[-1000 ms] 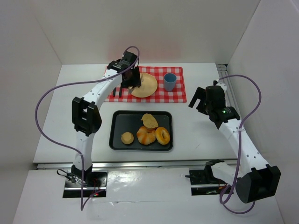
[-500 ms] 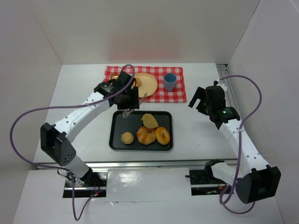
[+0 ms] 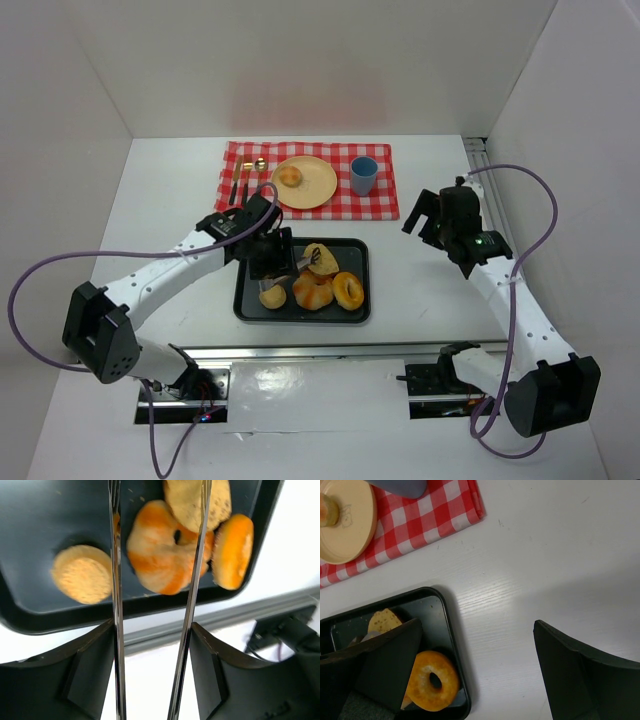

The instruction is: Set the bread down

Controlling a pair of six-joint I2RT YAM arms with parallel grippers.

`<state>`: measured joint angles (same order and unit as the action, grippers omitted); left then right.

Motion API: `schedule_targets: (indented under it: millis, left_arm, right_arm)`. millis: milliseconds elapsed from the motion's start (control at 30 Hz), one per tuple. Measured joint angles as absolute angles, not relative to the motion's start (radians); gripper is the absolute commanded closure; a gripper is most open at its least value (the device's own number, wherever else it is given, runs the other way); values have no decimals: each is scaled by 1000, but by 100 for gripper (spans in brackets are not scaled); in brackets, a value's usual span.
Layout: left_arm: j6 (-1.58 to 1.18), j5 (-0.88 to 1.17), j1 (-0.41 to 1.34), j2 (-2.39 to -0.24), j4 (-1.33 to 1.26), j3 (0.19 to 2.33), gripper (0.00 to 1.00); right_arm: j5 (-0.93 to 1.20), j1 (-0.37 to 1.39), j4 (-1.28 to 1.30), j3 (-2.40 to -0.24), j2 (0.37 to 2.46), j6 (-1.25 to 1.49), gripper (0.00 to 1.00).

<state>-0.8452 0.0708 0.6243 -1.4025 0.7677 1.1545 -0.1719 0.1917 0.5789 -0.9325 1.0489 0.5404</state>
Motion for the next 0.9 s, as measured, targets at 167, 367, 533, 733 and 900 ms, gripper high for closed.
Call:
schedule_targets:
  millis: [167,367,533,733,900]
  left_arm:
    - [-875,155,624,-1407,706,1133,37]
    - [-897,188,624,-1407,669,1131,61]
    - [-892,176,624,-1397,676,1138,92]
    - [-854,134,620,-1397,763,1255,100]
    - [-788,110,559,-1443,794,1441,100]
  right_arm:
    - [-172,192,579,-929,1049,542,0]
    - [-172,192,579,-929,1049,542,0]
    - [-172,192,579,-929,1049,542,0]
    - [-171,192,578,-929,1049,542,0]
    - [-164,192,577,-929,1049,543,0]
